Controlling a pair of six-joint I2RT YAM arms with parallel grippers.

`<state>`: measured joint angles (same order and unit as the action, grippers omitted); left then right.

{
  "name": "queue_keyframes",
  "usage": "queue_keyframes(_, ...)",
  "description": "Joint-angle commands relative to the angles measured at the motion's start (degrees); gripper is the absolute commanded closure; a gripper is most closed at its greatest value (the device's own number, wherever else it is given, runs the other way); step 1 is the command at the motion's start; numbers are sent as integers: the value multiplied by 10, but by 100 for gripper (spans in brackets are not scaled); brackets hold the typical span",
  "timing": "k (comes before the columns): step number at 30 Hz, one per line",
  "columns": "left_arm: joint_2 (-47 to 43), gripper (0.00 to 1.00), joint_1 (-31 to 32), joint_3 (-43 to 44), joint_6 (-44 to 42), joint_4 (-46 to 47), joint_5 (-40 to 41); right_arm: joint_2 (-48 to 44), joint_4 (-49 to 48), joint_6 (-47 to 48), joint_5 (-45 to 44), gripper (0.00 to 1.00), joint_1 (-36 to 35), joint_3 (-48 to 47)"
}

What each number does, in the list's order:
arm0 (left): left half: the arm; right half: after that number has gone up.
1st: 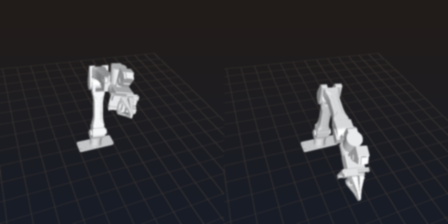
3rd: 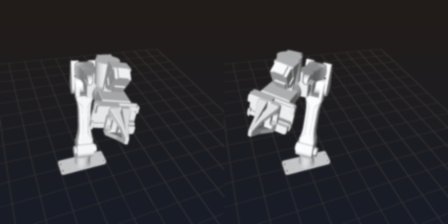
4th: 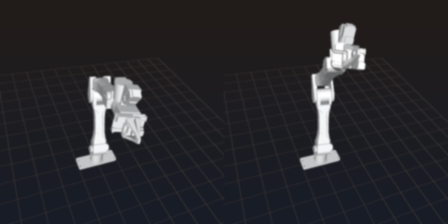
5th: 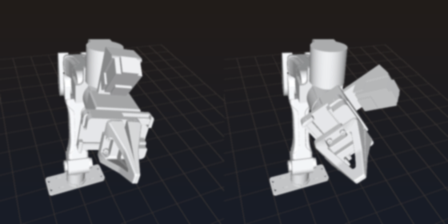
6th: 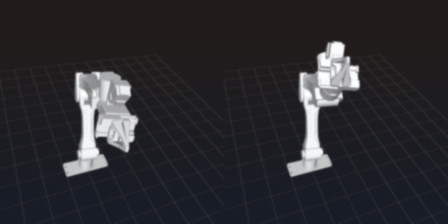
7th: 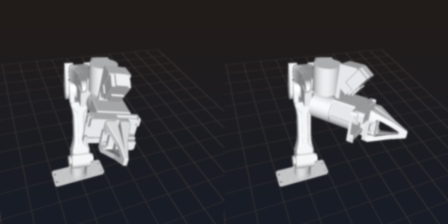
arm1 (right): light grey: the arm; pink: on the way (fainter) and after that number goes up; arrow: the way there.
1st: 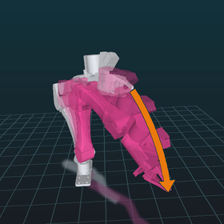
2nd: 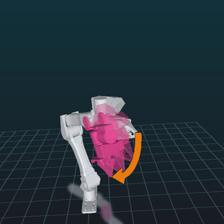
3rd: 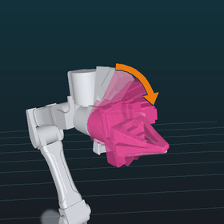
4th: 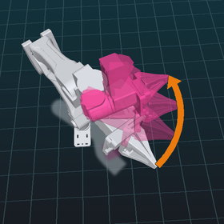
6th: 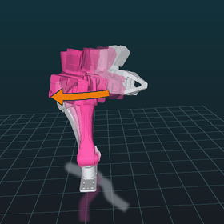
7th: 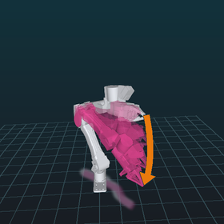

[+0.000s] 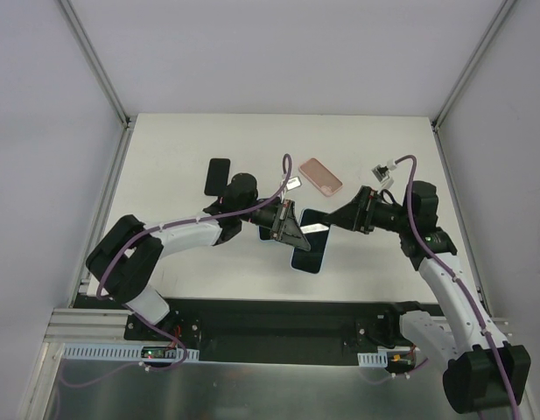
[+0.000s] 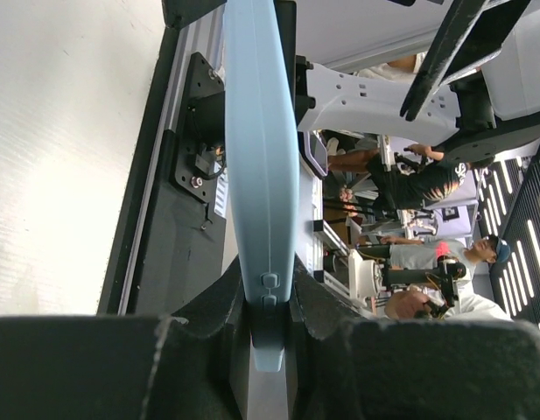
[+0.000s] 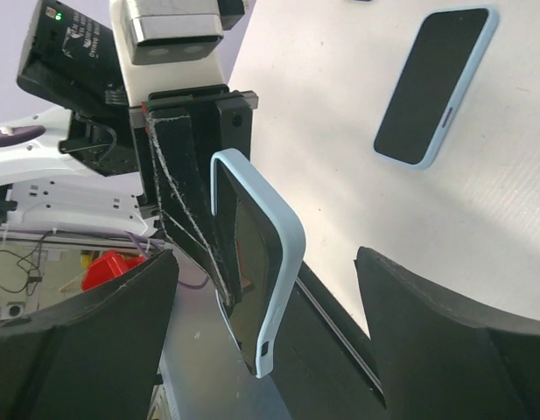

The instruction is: Put the phone into the phone case

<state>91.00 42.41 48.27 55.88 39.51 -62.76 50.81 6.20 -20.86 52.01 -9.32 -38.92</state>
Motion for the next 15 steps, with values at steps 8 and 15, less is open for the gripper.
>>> queue_keyframes(8,-55,100,7,11,-12,22,-27,2,-118,-71,61,29,-17,5)
queue_keyframes(15,-42,100,6,19,-8,27,-30,12,-120,-61,71,48,-32,-5)
